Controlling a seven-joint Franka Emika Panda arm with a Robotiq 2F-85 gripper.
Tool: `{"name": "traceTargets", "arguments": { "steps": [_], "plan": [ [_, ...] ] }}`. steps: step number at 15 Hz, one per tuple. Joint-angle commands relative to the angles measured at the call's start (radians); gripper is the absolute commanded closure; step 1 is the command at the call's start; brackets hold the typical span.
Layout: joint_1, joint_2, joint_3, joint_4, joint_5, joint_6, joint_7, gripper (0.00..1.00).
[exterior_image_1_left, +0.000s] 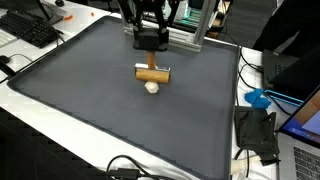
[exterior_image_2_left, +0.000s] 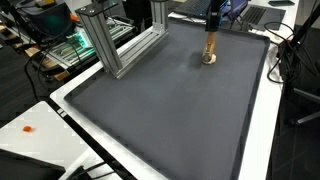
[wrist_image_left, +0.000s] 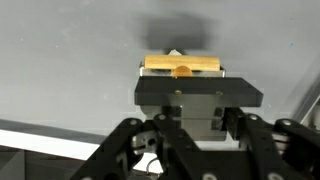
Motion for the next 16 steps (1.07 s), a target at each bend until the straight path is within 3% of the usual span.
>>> {"name": "traceTargets", "arguments": {
  "steps": [1,16],
  "plan": [
    [-0.014,-0.012,0.015,-0.027,0.028,0.026,-0.035,0.73],
    [-0.014,0.019,0.034,-0.073,0.070,0.177,-0.091,0.73]
  ]
}}
